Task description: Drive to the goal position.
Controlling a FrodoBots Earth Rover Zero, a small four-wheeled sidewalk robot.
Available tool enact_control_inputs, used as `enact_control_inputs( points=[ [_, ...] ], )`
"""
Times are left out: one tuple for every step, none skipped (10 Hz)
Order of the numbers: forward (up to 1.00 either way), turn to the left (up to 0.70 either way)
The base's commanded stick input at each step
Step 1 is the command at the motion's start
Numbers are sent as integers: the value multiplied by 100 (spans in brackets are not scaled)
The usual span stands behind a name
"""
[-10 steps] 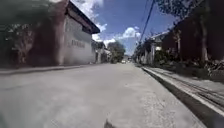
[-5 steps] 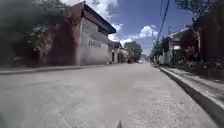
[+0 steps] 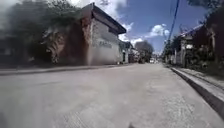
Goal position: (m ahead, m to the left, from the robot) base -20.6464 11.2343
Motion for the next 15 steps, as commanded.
enact_control_inputs(
  points=[
    [0,99],
    [0,99],
    [0,99],
    [0,98],
    [0,98],
    [0,98],
    [0,98],
    [0,98],
    [0,98],
    [0,98],
    [0,98],
    [0,98],
    [0,98],
    [0,98],
    [0,98]
  ],
)
